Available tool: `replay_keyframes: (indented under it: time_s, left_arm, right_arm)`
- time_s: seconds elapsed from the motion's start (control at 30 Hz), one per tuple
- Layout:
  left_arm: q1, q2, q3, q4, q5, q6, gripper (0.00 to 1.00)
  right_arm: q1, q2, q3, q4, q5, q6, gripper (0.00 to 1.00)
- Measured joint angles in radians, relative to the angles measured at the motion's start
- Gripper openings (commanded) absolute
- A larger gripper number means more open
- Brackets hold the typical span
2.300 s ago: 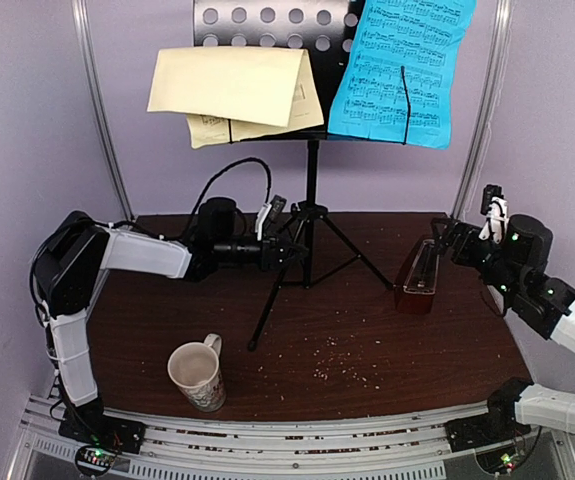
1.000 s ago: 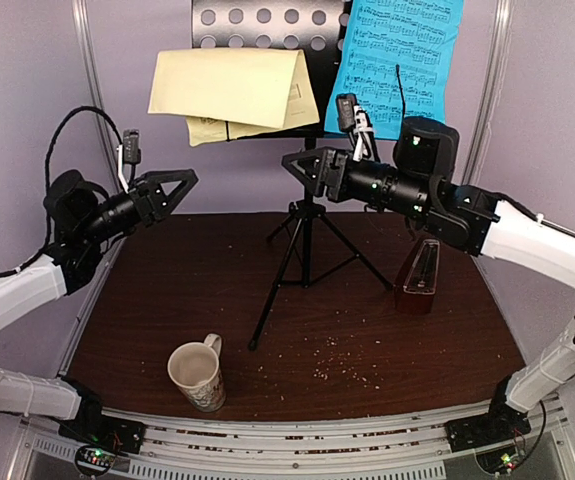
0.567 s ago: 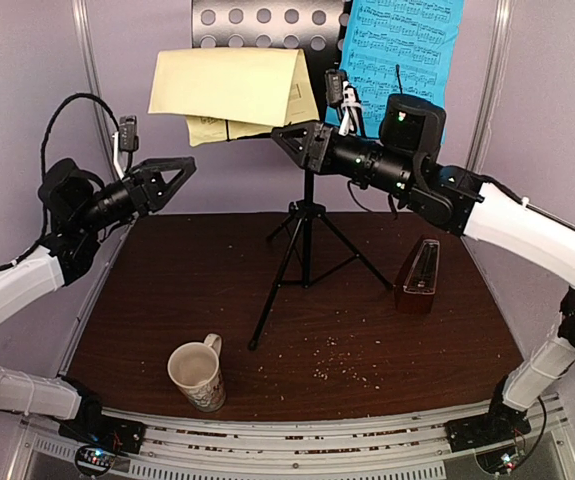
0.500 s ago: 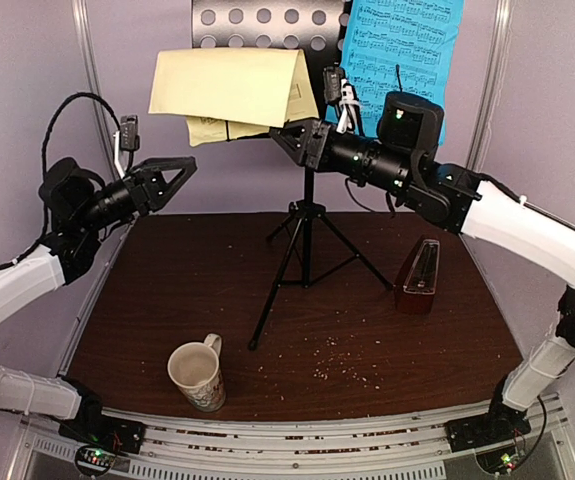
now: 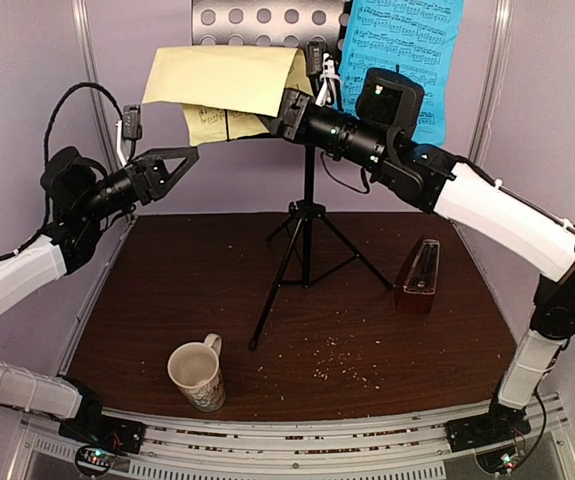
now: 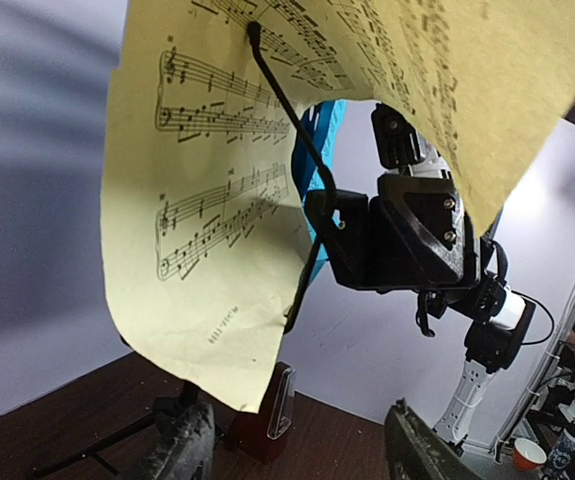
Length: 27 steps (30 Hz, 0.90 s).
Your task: Pack up the instrument practice props
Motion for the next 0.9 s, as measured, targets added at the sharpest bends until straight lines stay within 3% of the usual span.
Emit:
replay_keyframes:
  time_s: [0.3,0.9]
  left_arm:
    - [0.000,0.037,0.066,-0.011,-0.001,-0.018,0.68]
    - [0.000,0.095,0.121,-0.061,-0.051,-0.047,0.35]
  right_arm:
    - [0.001,0.103,0.150,-0.003,-0.034,0.040,0.56]
    - [0.002,0.229,0.286,0.016,-0.085,0.119,0.50]
